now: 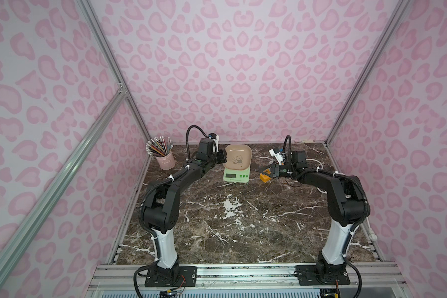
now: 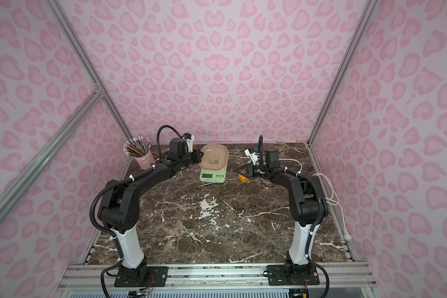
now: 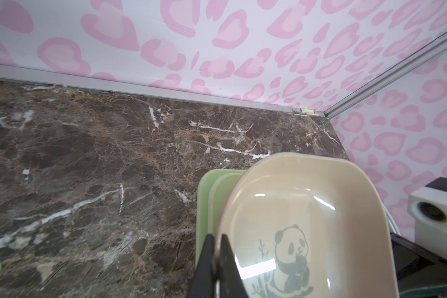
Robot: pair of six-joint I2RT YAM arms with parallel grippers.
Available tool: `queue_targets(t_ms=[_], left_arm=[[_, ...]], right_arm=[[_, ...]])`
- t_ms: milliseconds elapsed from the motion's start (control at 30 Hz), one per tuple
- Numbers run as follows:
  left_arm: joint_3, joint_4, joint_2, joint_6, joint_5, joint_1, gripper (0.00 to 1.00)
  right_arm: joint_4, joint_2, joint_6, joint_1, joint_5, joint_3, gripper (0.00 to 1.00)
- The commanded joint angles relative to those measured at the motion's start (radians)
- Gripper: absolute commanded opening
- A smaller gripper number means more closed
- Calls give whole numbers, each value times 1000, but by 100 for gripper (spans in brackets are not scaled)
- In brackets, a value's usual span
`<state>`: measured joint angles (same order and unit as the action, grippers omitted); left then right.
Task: Charge the electronic scale
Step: Pick up the electronic scale at the center of the board, then insert the charging cable into the electronic scale.
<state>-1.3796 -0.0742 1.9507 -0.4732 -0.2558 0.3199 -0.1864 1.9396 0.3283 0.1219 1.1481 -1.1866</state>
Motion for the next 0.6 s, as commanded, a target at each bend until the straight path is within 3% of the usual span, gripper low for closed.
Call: queue_targets(t_ms=[0,567], left_arm=[[-40,85,19,-42,-40,0,5],[-48,135,65,-85,-95,0,4]], right_arm=[[-105,-1,79,-3,21,13,0],[-202,48,206,11,16,29,0]])
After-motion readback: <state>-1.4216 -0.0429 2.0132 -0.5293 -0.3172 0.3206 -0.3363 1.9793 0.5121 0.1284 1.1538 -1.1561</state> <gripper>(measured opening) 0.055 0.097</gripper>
